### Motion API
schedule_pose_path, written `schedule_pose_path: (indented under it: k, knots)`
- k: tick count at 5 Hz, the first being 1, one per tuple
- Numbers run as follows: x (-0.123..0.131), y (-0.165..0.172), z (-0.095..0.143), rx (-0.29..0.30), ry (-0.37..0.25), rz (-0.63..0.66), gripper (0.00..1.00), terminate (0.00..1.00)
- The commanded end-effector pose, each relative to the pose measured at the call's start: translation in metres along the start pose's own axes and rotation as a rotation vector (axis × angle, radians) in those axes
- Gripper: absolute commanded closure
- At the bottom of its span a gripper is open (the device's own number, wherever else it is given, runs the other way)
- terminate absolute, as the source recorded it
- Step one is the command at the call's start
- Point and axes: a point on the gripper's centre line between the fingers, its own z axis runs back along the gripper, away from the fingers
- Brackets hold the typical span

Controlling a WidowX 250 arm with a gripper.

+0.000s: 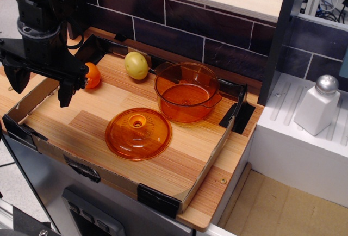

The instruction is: Put carrot in pot

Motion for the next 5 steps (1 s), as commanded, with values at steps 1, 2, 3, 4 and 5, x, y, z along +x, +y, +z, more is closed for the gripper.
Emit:
schedule_pose_path:
  k: [1, 2, 3, 4, 5]
  knots:
    - [0.000, 0.000, 0.000, 0.000, 0.000, 0.000, 0.00, 0.00]
    - [0.023, -0.003, 0.009, -0.112, -0.023, 0.201, 0.00, 0.00]
    - [0.046, -0.006, 0.014, -0.182, 0.004, 0.348, 0.00, 0.00]
    - [0.068, -0.007, 0.007, -0.199, 0.018, 0.464, 0.00, 0.00]
    - [0.075, -0.010, -0.012, -0.183, 0.028, 0.490, 0.00, 0.00]
